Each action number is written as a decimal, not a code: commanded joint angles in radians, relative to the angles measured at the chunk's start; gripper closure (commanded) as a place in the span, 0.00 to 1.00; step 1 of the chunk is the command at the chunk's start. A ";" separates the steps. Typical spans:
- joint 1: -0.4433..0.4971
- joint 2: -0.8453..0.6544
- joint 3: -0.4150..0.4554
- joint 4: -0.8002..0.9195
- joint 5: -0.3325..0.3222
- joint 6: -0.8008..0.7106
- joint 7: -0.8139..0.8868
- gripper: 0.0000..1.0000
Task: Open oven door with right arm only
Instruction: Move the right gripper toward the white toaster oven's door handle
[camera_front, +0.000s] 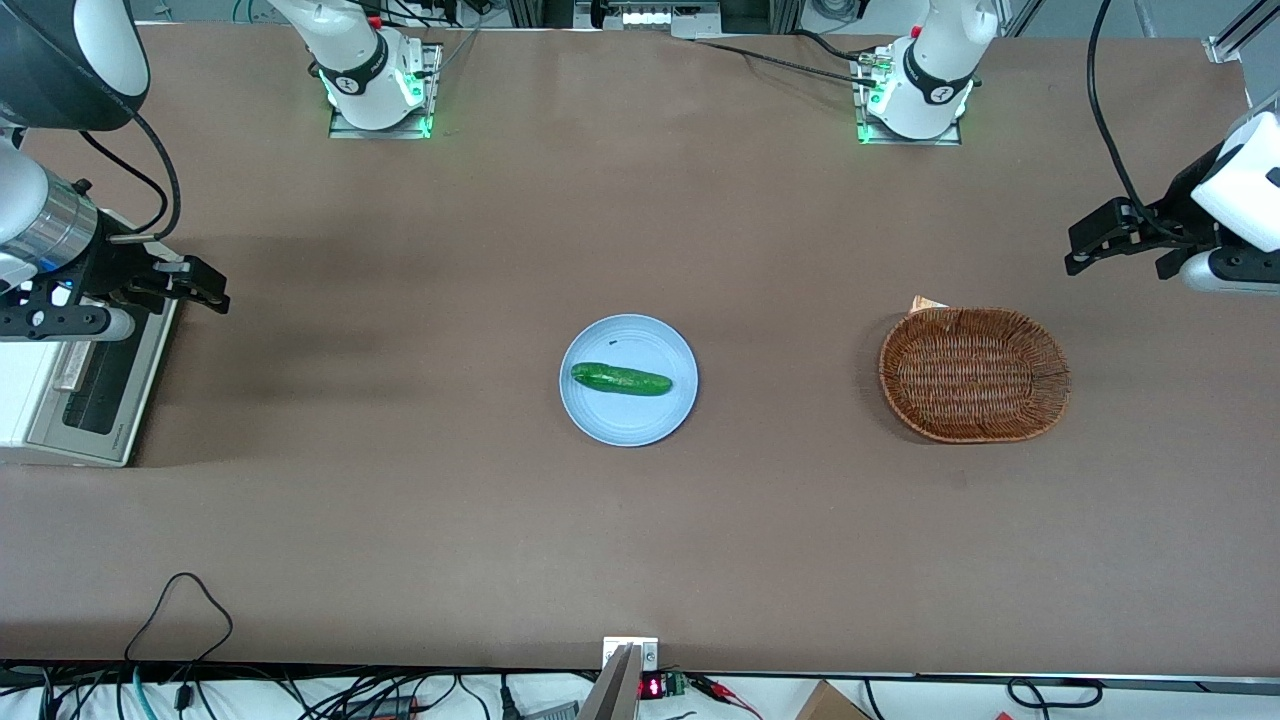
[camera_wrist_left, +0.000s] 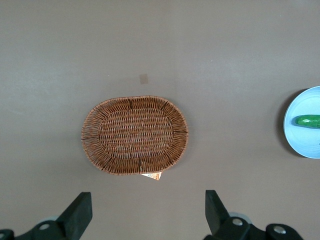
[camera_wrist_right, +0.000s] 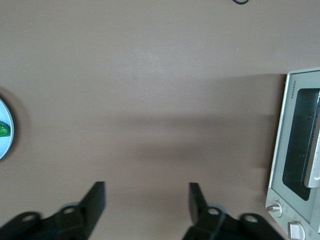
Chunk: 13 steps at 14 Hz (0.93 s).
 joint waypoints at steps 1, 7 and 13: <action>-0.002 -0.014 0.002 -0.019 0.002 -0.005 0.056 0.74; -0.004 -0.004 0.001 -0.019 0.002 -0.007 0.071 1.00; -0.002 0.068 -0.006 -0.019 -0.165 -0.002 0.105 1.00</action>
